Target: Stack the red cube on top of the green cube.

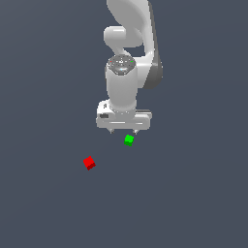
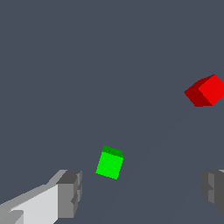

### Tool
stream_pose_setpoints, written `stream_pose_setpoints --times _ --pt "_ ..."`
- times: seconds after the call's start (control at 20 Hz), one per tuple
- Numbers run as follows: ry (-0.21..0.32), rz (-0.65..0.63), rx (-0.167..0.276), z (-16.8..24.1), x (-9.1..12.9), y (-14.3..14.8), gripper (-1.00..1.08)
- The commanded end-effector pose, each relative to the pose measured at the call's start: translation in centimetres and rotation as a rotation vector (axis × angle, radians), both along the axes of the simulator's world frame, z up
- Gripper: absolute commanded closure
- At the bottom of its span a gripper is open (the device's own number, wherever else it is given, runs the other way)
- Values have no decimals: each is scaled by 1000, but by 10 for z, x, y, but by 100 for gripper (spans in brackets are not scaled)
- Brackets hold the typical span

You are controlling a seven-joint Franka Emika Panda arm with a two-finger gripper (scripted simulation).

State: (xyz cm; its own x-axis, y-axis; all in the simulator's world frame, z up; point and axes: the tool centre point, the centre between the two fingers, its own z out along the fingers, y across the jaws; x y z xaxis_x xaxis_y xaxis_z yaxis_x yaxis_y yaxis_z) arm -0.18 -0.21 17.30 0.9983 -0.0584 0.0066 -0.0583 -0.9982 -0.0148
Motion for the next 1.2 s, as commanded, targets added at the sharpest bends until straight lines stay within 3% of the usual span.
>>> stream_pose_setpoints --times 0.0,0.55,1.15 --pt "0 0 0 0 0 0 -92" --pt "0 57 -1 -9 1 -15 -92" --pt "1 249 -5 -38 12 -65 -92"
